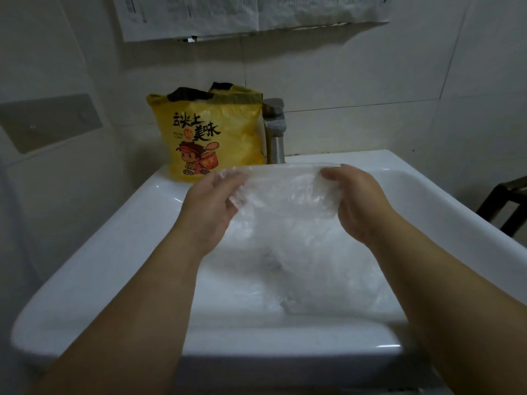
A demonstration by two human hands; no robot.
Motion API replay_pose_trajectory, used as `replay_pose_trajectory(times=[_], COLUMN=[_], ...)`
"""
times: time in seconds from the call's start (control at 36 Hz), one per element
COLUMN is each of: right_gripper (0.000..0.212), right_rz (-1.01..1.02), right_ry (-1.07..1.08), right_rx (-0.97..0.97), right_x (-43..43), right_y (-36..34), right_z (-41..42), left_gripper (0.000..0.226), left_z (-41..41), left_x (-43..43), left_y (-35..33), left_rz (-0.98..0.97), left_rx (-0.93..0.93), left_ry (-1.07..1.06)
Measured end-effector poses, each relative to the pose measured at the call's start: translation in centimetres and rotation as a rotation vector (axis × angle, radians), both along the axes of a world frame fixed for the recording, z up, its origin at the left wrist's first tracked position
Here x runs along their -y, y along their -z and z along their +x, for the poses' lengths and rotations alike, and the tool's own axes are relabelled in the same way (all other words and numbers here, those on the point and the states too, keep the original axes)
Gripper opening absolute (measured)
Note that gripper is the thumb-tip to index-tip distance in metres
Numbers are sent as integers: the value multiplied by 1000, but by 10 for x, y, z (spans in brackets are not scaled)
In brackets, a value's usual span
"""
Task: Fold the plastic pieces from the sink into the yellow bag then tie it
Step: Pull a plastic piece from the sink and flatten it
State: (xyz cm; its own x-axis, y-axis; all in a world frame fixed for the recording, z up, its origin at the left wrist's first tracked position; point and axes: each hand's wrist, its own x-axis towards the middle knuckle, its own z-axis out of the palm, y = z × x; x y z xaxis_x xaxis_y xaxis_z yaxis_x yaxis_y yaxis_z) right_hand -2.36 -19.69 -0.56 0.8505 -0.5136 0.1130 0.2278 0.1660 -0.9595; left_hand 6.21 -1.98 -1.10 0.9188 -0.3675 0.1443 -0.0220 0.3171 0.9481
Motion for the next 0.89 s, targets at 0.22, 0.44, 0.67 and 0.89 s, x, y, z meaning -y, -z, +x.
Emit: replay_pose_trajectory(times=[0.22, 0.44, 0.67, 0.89], right_gripper=[7, 24, 49, 74], right_rz=[-302, -533, -281, 14], right_ry=[149, 47, -82, -369], right_rx=[34, -75, -108, -199], right_x=[-2, 4, 2, -4], right_y=[6, 4, -3, -5], right_z=[-1, -8, -10, -10], left_gripper=[5, 66, 29, 9], left_z=[3, 6, -13, -12], left_x=[1, -13, -9, 0], left_y=[5, 10, 9, 7], left_rz=[166, 614, 821, 475], left_rx=[69, 433, 337, 200], left_ry=[-185, -516, 153, 56])
